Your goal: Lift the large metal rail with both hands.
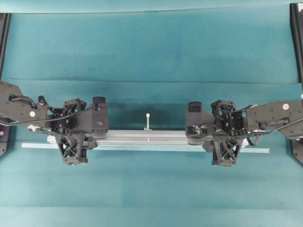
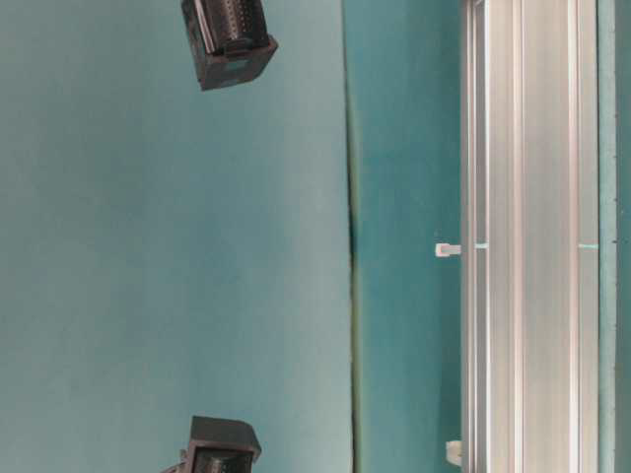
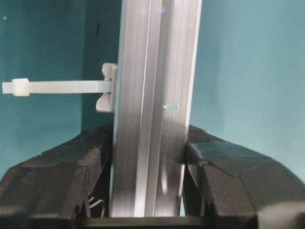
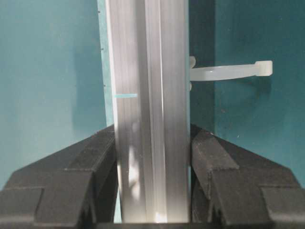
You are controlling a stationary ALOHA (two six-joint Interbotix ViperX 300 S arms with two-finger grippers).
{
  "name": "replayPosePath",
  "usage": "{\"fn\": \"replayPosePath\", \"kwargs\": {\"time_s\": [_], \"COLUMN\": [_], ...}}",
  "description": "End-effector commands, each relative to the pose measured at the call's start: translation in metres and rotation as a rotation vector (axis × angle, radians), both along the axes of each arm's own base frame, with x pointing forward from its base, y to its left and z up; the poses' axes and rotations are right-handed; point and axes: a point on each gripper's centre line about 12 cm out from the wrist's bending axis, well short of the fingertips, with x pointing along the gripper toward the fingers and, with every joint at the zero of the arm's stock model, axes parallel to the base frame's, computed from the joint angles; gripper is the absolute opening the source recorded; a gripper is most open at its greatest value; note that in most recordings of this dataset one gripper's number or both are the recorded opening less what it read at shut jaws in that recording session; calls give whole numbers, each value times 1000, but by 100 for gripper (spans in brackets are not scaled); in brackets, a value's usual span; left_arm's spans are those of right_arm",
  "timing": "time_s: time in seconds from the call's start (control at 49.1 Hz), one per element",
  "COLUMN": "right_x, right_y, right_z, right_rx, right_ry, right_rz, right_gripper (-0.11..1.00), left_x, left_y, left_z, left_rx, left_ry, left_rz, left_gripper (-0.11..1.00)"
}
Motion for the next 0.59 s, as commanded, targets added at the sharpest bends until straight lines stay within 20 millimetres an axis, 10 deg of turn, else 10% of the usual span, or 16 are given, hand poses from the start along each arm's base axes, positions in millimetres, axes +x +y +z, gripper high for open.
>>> {"fn": "replayPosePath", "kwargs": {"time_s": [0.0, 0.366, 0.57], "right_x": [-10, -9, -9], "right_y": [-1, -1, -3], "right_z": [-9, -9, -8], "right_rx": [5, 16, 38], "right_ry": [46, 35, 33], "right_rz": [-25, -48, -85], "right_gripper": [39, 39, 50], "left_x": [2, -1, -1], "left_y": [4, 7, 7], "left_z": [-1, -2, -3], "left_rx": [-5, -5, -2], "left_ry": [-5, 6, 3], "left_rz": [23, 31, 24], "left_gripper": [36, 38, 91]}}
